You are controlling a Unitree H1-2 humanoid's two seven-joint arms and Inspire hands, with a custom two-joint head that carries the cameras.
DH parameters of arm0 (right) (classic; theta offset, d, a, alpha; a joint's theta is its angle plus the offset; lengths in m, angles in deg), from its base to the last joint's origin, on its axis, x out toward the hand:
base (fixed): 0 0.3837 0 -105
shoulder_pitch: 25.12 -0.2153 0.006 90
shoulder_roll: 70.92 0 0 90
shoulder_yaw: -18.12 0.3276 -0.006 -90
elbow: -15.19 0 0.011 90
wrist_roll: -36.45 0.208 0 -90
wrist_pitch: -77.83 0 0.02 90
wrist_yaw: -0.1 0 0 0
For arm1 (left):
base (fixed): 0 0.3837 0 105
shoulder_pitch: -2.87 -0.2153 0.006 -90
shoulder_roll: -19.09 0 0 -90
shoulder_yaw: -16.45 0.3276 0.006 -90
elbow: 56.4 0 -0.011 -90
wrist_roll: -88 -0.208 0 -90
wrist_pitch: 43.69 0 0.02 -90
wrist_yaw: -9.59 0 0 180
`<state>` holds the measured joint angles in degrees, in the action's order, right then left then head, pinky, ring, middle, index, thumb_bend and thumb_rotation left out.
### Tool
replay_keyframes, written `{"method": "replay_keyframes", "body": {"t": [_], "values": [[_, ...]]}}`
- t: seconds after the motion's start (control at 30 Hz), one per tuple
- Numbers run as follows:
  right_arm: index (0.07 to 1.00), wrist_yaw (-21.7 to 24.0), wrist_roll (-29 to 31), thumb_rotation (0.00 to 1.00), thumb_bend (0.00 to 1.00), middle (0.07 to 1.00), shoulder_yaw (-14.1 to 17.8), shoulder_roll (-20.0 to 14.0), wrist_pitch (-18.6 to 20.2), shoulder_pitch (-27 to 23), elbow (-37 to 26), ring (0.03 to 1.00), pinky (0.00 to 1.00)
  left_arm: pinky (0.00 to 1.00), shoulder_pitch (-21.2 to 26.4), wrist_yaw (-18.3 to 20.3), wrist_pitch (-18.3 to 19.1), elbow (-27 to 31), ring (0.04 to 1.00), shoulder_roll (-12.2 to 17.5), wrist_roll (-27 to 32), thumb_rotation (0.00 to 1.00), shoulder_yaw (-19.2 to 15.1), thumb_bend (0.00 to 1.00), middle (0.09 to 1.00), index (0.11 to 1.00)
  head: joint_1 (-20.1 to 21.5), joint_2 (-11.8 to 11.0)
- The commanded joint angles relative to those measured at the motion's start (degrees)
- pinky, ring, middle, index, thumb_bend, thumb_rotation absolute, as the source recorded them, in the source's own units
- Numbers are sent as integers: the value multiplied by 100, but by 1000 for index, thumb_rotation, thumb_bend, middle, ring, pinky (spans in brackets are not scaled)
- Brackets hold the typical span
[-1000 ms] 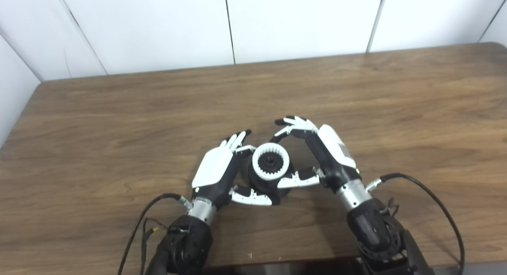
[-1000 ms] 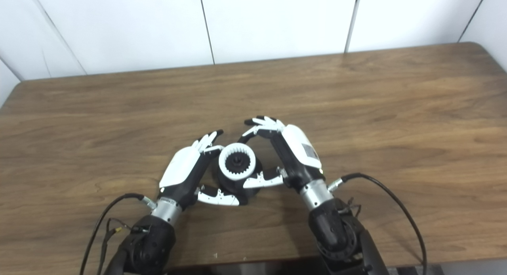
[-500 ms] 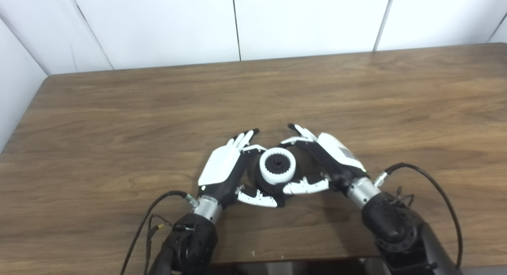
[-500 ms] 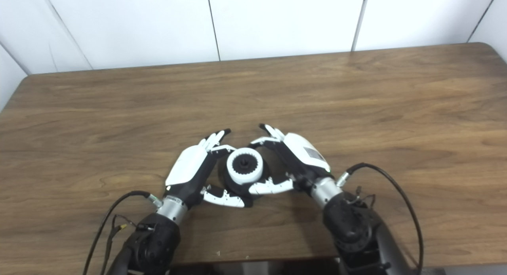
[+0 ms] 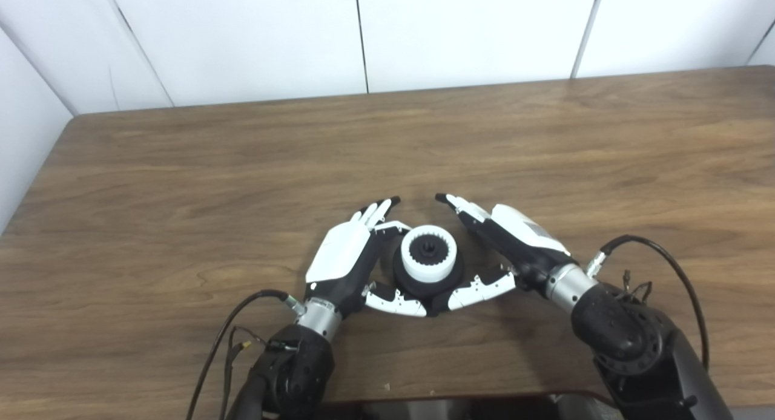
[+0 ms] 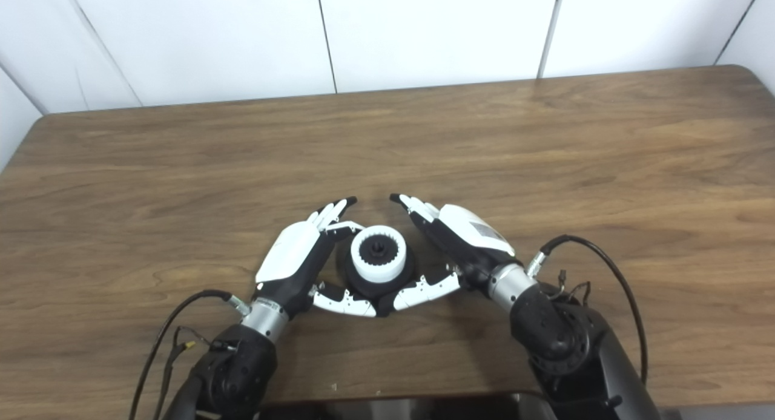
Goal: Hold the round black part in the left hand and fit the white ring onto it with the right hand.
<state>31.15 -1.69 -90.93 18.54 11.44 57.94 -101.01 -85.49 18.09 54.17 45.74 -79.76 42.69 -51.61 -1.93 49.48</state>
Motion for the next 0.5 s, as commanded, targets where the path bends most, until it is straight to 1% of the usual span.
{"method": "replay_keyframes", "body": {"t": [0.0, 0.17, 0.27, 0.47], "values": [[1000, 41, 25, 435, 1000, 1000, 75, -154, -13, -213, -148, 1000, 951, 1000, 219, -62, -90, 201, 1000, -12, -31, 383, -20, 949, 996, 621, 0, 7], [1000, 81, 129, 422, 1000, 1000, 183, -339, -3, -271, -104, 1000, 969, 1000, 233, -85, -119, 176, 1000, -6, -64, 400, -6, 949, 994, 622, 20, 7], [1000, 32, 171, 428, 1000, 1000, 250, -447, -40, -283, -64, 1000, 960, 1000, 241, -81, -113, 174, 1000, -11, -53, 393, -11, 951, 993, 621, 23, 6], [1000, -52, 259, 428, 1000, 1000, 414, -522, -28, -277, -35, 1000, 954, 1000, 254, -58, -93, 179, 1000, -1, -63, 387, -14, 951, 994, 621, 42, -2]]}}
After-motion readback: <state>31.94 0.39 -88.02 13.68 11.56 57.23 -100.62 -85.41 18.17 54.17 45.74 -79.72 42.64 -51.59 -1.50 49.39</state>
